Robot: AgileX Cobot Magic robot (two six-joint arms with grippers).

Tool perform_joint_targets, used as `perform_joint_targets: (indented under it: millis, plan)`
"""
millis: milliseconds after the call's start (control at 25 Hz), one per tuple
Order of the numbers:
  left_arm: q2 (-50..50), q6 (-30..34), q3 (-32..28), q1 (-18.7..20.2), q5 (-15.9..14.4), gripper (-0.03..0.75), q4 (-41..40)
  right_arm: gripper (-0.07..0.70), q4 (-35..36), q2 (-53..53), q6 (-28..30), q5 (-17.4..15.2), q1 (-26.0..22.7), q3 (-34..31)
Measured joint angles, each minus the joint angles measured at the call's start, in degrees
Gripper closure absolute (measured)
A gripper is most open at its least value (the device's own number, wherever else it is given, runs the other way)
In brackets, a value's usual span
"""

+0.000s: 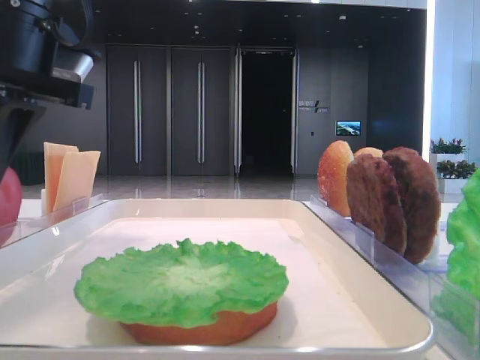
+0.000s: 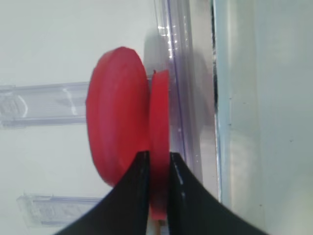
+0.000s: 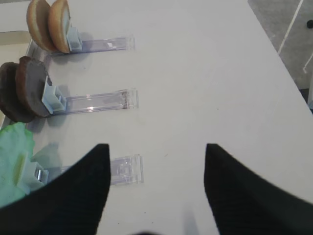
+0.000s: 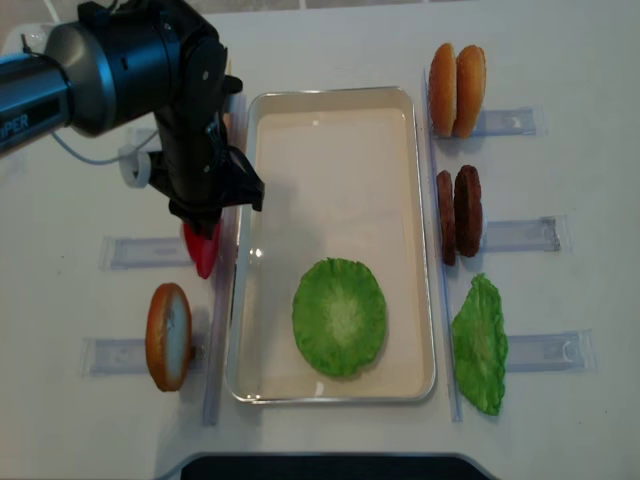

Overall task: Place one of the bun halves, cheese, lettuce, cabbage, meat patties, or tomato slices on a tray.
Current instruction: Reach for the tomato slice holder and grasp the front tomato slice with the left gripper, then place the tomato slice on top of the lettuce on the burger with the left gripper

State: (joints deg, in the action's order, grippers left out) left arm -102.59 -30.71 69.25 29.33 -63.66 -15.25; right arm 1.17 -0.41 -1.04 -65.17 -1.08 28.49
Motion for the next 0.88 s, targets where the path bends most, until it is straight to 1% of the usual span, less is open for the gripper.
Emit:
perform_joint_targets:
  millis: [120,240,360,520,600,680,760,880]
  plan:
    - [0.0,0.0,1.0,0.0,-2.6,0.658,0.0,0.199,0.0,0.0,0.0,0.0,0.0,0.0]
    - [1.7,0.4,2.7,0.1,-3.8,0.658,1.2,0.199,0.0,0.0,0.0,0.0,0.0,0.0]
    - [5.2,0.6,3.6,0.5,-3.7,0.658,3.2,0.199,0.0,0.0,0.0,0.0,0.0,0.0]
    - [9.8,2.3,3.8,0.6,-2.1,0.658,9.0,0.199,0.0,0.0,0.0,0.0,0.0,0.0]
    - [11.7,3.9,3.3,0.6,-0.2,0.658,12.6,0.199,0.0,0.0,0.0,0.0,0.0,0.0]
    - [13.8,6.1,1.6,0.6,2.8,0.658,17.1,0.199,0.0,0.0,0.0,0.0,0.0,0.0]
    - [15.8,8.7,-1.4,0.6,6.0,0.658,21.7,0.199,0.0,0.0,0.0,0.0,0.0,0.0]
    - [18.9,14.4,-6.8,0.6,11.3,0.658,29.7,0.199,0.0,0.0,0.0,0.0,0.0,0.0]
